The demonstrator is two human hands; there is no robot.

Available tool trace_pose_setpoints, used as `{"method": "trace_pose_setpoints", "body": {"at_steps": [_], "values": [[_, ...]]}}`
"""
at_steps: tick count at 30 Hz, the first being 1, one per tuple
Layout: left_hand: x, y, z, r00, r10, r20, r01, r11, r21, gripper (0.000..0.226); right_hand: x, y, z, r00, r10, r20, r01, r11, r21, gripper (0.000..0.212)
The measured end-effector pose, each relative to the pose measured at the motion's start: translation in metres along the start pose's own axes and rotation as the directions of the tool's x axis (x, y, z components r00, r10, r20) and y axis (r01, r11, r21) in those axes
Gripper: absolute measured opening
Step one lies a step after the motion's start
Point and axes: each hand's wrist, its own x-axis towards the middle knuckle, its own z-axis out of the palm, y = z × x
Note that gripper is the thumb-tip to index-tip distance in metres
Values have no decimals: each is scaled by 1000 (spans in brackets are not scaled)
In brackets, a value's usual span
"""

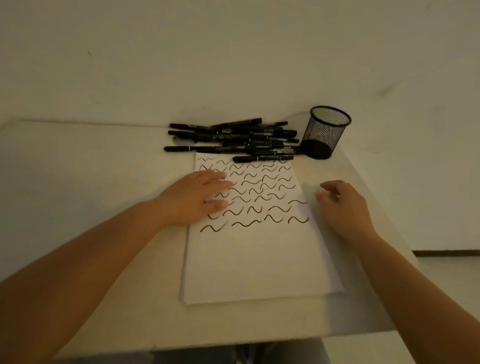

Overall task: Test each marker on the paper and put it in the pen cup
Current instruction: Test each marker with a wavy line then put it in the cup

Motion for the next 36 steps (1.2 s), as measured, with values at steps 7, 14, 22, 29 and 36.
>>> {"method": "trace_pose_setpoints", "body": {"at_steps": [7,14,22,29,36], "values": [[-18,-17,11,996,-40,-76,45,997,61,50,30,-80,31,935,-353,17,353,930,-105,28],[-17,-12,14,995,-73,-61,80,988,129,54,77,-119,79,841,-520,152,531,737,-418,36],[-15,-13,14,997,-66,-46,71,991,115,55,99,-127,102,802,-547,242,576,597,-559,34],[-15,-14,13,997,-56,-59,61,995,78,55,112,-130,105,787,-546,288,595,547,-589,36],[-15,-13,13,996,-53,-72,56,997,50,54,117,-134,106,748,-572,337,625,435,-648,31]]}}
